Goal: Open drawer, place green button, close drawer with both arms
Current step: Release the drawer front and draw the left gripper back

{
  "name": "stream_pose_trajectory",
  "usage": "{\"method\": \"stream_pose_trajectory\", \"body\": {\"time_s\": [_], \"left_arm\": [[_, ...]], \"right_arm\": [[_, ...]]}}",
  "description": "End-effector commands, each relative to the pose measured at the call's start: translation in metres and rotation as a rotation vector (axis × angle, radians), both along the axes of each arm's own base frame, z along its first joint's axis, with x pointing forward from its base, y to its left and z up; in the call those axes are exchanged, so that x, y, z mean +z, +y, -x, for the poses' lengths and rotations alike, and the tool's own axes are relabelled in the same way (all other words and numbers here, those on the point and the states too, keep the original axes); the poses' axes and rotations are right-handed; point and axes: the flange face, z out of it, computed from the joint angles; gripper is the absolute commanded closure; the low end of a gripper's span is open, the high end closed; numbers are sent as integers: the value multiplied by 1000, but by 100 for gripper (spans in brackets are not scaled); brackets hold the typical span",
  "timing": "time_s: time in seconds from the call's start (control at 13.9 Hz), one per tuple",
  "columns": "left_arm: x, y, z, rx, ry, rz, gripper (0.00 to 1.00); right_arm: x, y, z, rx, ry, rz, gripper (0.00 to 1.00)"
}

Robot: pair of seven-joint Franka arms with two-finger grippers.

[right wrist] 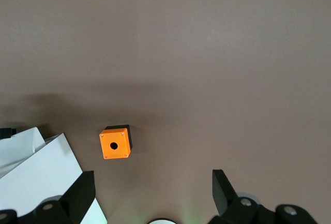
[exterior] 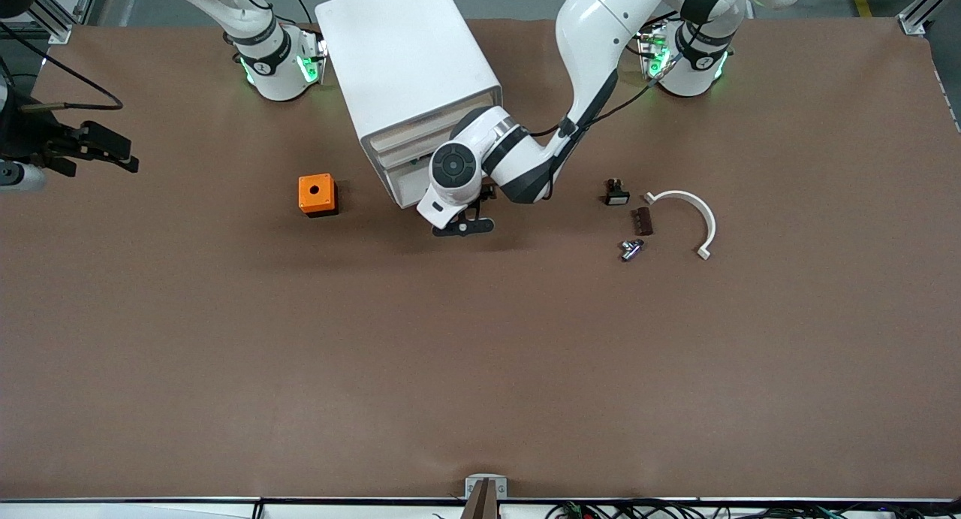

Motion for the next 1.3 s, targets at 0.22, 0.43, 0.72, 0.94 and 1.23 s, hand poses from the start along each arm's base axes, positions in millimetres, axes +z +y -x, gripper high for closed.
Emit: {"method": "stream_pose_trajectory", "body": {"time_s": [0.22, 0.43, 0.72, 0.94, 1.23], "left_arm": [[4, -22, 39, 46, 37, -20, 0], [8, -22, 40, 80, 42, -35, 0], [38, 11, -17, 153, 0, -13, 0], [96, 74, -95, 280, -63, 45, 0], [172, 196, -189, 414, -226, 44, 0]], "right_arm": [[41, -10, 11, -28, -10, 22, 0], [40, -9, 11, -25, -7, 23, 0], [46, -8, 7, -25, -40, 25, 0], [46, -8, 7, -22, -43, 26, 0], [39, -5, 1, -17, -37, 31, 0]]}}
